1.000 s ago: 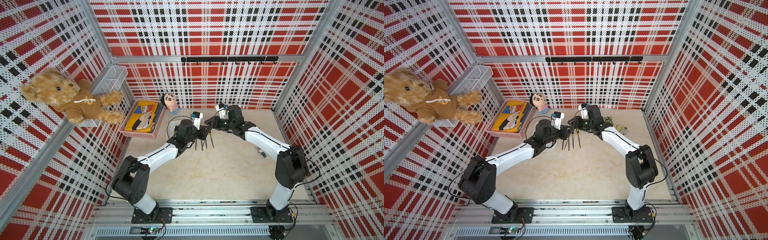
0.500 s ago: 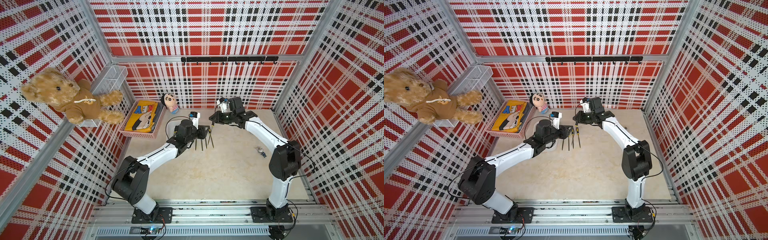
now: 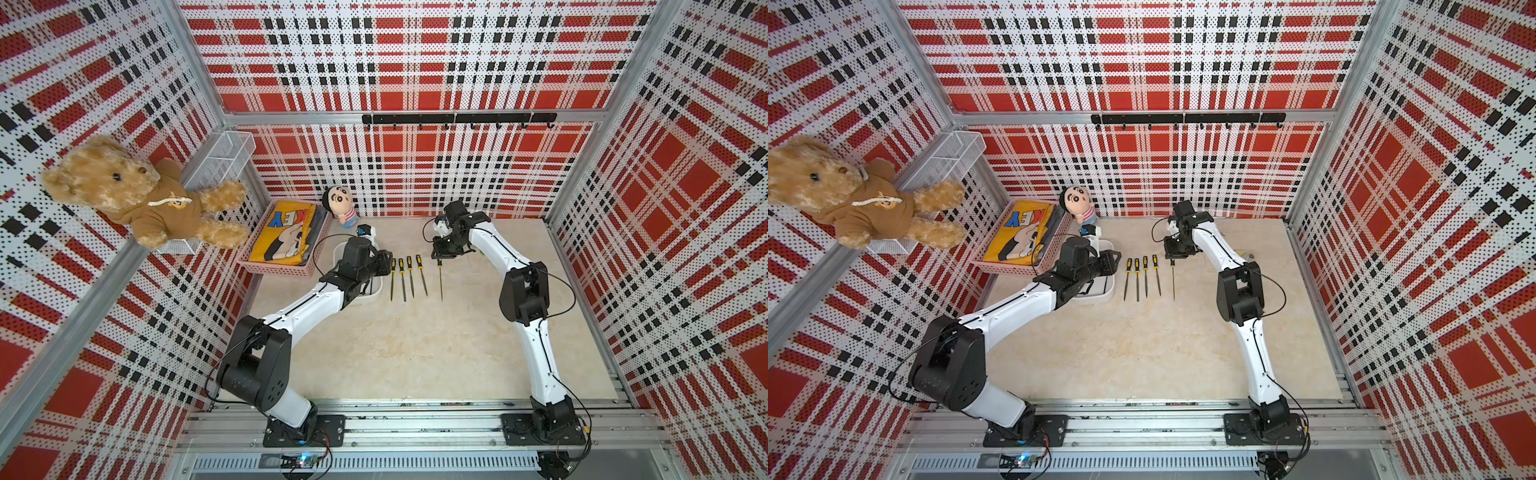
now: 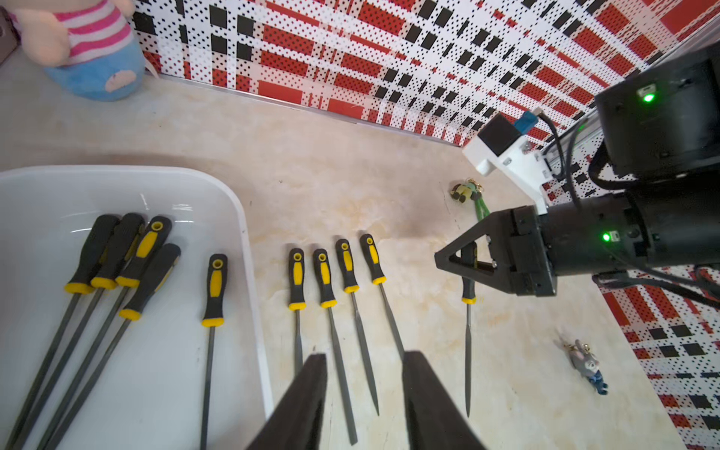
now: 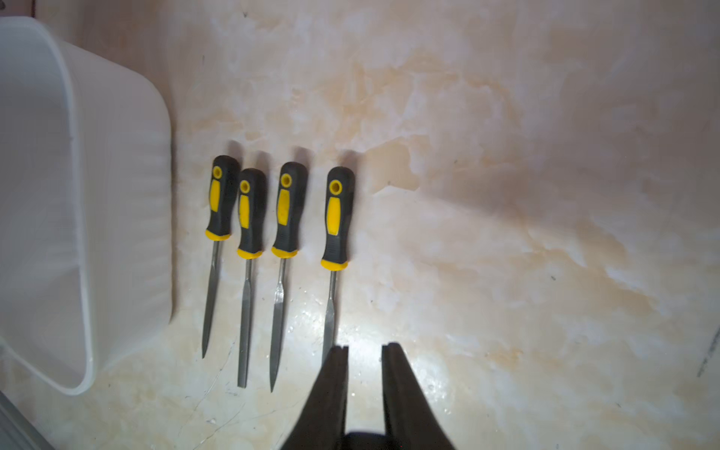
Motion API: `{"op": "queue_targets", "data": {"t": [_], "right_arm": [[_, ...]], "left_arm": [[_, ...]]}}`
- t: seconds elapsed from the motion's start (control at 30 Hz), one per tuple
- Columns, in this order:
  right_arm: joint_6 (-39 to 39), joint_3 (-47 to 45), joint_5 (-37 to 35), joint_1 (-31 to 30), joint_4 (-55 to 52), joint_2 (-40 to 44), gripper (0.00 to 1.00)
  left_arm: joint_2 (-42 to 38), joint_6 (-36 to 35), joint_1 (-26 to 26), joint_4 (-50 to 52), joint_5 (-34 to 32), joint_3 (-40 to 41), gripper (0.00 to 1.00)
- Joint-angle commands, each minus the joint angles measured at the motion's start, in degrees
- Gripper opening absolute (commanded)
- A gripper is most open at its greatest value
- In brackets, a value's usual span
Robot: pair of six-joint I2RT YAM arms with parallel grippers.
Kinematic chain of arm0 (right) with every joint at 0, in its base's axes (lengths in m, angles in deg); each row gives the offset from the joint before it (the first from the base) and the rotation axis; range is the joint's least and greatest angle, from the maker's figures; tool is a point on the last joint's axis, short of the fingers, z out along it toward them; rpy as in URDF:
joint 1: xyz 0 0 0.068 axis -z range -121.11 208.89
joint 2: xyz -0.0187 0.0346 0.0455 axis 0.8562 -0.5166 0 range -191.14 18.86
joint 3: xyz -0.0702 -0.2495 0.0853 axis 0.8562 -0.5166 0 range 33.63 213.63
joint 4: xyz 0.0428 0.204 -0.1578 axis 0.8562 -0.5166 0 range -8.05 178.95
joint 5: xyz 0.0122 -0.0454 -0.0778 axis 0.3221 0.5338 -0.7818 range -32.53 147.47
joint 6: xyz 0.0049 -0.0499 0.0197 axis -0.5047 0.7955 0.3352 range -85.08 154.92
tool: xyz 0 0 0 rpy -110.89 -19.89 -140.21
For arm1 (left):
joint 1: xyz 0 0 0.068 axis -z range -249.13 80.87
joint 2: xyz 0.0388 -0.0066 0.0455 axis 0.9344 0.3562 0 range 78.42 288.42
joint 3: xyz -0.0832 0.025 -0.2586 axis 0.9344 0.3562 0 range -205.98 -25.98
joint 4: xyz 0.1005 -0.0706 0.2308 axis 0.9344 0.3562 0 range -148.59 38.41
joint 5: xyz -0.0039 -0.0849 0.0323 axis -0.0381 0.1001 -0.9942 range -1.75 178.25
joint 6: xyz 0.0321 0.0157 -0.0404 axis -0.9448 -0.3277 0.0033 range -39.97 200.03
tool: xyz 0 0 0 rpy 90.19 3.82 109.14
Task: Take the file tool out of the storage box
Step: Place the file tool at the center of the board.
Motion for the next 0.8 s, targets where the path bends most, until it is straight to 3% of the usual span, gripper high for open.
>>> {"op": "queue_targets", "data": {"t": [0.0,0.2,0.6,0.77], "right_arm": [[0.16,2.48,-1.09,0.21,-0.99,-1.16,0.10],[-2.50,2.16,0.61,0.21,3.40,-3.34,0.18],[-4.02,4.46,0.47,0.47,7.41,-7.92,0.51],[-4.26,-0.68,-0.20,0.72,10.10,-4.30,0.56]], "left_arm": [[-0.70,-1.38,-0.33,2.30,-0.79,-0.83,0.40],[0.41,-0.81,-0.07,2.56,-0.51,-0.87,0.40],[1.86,-1.22,0.53,4.17,-0.85,-0.90,0.40],[1.79,-1.68,0.36,4.86,-1.59,-1.09,0.40]]}}
